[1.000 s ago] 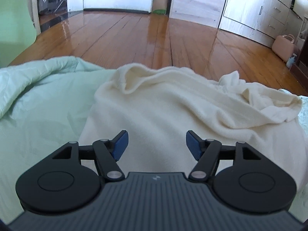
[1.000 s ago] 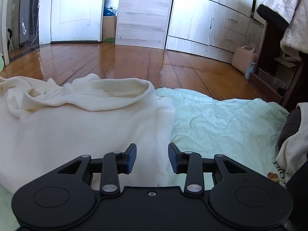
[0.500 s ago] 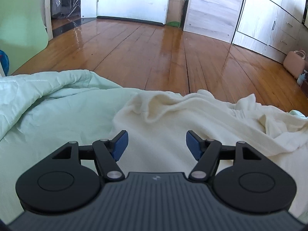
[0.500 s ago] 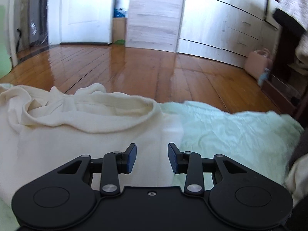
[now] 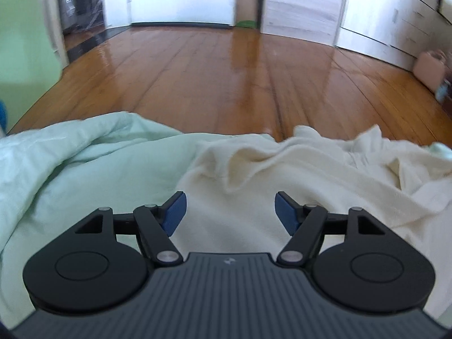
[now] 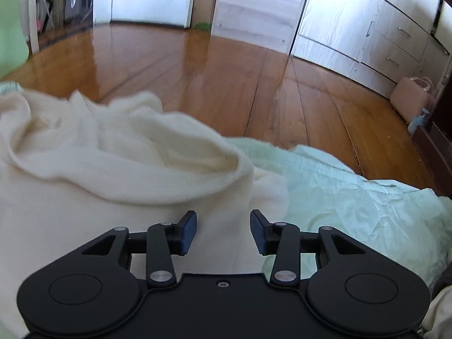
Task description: Fold clothes
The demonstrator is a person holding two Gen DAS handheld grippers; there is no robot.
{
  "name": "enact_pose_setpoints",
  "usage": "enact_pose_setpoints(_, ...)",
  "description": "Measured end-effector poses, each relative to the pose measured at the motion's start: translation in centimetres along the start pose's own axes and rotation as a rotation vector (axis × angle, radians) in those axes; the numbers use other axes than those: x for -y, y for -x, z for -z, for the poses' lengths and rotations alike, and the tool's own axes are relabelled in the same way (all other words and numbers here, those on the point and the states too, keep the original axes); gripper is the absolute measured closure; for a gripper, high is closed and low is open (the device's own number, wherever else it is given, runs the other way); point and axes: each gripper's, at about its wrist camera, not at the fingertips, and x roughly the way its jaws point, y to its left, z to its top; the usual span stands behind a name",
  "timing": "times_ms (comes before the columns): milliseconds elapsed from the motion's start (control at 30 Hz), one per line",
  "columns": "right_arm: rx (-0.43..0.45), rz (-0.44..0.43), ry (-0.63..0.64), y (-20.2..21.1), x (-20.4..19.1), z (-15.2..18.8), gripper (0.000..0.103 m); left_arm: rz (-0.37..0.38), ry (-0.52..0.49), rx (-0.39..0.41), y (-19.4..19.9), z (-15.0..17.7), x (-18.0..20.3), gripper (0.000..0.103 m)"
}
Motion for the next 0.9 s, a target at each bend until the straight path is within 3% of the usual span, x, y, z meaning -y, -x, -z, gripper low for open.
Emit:
enact_pose_setpoints(133,-0.03,-0.007,0.041,-1.6,-0.2,0.0,0.051,-0.067,-0.154,0.039,-2.0,0.0,1.3,0.031)
enact_pose_setpoints(200,-0.019,0.002,0.059,-1.9,-0.3,-0.4,0.046,-0.072,-0.175,0.061,-2.7,-0.6,1.5,0.025)
enact_pose_setpoints(267,-0.005,0.003,0.046,-2.2,-0.2,-0.8,0.042,-0.06,-0.133,0.07,-3.4,-1.5,1.4,0.02)
enact_pose_setpoints(333,-0.005,-0.016,-0.022,-2.7,0.3,-0.9,0.042,-0.042,-0.062,0.035,-4.3,-2.7,1.3,0.022)
enact_pose_setpoints(400,0.021,-0.02,-0.053,-2.9,0.3,-0.7,0.042,-0.029,-0.082,-0.015,-5.2,-3.4,2.2,0.043)
enact_pose_setpoints(433,0.044,-0.015,-0.052,-2.9,0.2,-0.8,0.042,-0.024,-0.096,-0.039,-5.6,-3.7,2.7,0.062)
enact_pose_setpoints(467,0.066,-0.01,-0.051,-2.9,0.1,-0.8,0.042,-0.045,-0.132,-0.042,-6.0,-3.8,3.2,0.09)
enact_pose_setpoints(500,0.088,-0.005,-0.05,-2.9,0.0,-0.8,0.042,-0.072,-0.172,-0.042,-6.3,-3.8,3.8,0.092)
enact_pose_setpoints(600,0.083,0.002,-0.085,-3.7,0.0,-1.3,0.042,-0.169,-0.281,0.055,-5.7,-3.6,4.8,0.092)
enact_pose_setpoints(700,0.065,-0.007,-0.08,-4.0,-0.2,-2.4,0.044,-0.154,-0.202,0.092,-4.6,-4.1,3.8,0.092)
enact_pose_setpoints(733,0.076,-0.005,-0.086,-3.5,-0.1,-2.7,0.064,-0.157,-0.19,0.098,-4.3,-4.2,3.5,0.092)
enact_pose_setpoints(767,0.096,0.002,-0.104,-2.8,0.1,-2.9,0.097,-0.167,-0.192,0.103,-4.2,-4.3,3.3,0.092)
enact_pose_setpoints(900,0.175,0.029,-0.177,0.2,0.9,-3.6,0.096,-0.176,-0.187,0.112,-3.5,-4.1,2.5,0.093)
